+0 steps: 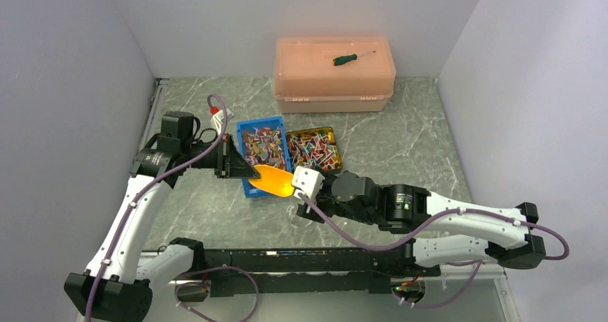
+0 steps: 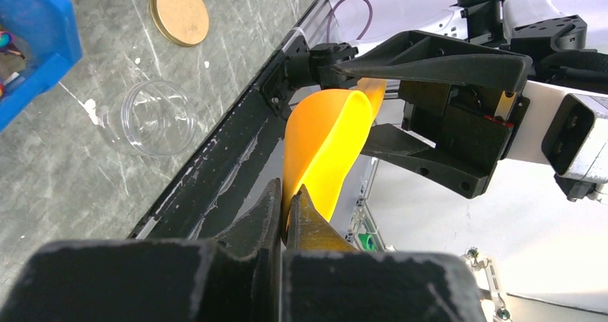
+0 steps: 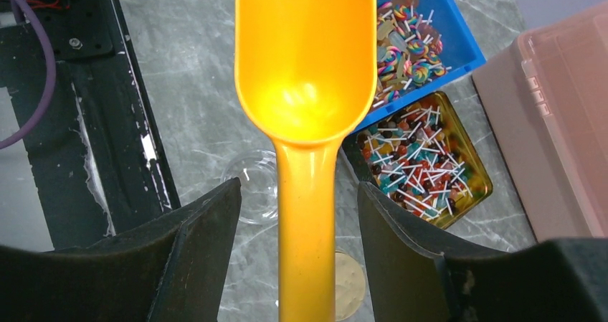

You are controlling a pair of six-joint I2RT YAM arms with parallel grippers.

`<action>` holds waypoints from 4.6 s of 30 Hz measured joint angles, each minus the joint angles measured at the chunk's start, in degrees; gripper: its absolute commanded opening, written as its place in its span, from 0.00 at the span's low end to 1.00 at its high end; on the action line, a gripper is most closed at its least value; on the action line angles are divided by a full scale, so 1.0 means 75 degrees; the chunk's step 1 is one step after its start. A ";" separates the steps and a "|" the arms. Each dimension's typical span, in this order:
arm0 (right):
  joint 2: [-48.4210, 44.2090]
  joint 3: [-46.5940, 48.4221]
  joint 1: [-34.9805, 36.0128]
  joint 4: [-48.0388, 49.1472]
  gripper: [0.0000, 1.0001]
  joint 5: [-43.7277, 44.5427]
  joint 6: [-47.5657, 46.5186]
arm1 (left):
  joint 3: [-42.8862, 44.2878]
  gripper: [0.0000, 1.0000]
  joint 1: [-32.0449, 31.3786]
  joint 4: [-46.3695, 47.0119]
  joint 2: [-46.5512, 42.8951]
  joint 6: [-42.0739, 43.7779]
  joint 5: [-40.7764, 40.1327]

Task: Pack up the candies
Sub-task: Adjust the spatula, then scoop the fake candies from the storage box.

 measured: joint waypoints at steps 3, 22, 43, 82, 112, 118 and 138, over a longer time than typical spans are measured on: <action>0.0000 0.0000 0.0000 0.0119 0.61 0.0012 -0.0032 | 0.0000 0.00 -0.0041 0.0093 -0.0035 -0.0105 0.0073; 0.0210 0.0000 0.0009 0.0452 0.26 0.0085 -0.0154 | 0.0000 0.00 -0.0286 0.0280 -0.0114 -0.0227 0.0131; 0.0064 -0.0038 0.0015 0.0417 0.32 0.0070 -0.0163 | -0.0108 0.00 -0.0571 0.0627 -0.0210 -0.0533 -0.0085; -0.0178 -0.0189 0.0029 0.0656 0.00 0.0105 0.0195 | 0.0143 0.72 -0.1061 0.0204 0.0111 -0.0487 -0.1154; 0.0440 -0.0184 0.0009 -0.0516 0.00 0.0956 0.2110 | 0.1652 0.70 -0.0787 -0.1070 0.1894 0.0530 -0.7367; 0.0618 -0.0189 0.0009 -0.0813 0.00 0.0976 0.2623 | 0.1652 0.68 -0.0618 -0.0991 0.2742 0.0673 -0.7746; 0.0408 -0.0434 0.0009 -0.0828 0.00 0.0836 0.3468 | 0.2503 0.55 -0.0437 -0.0755 0.4870 0.0836 -0.7895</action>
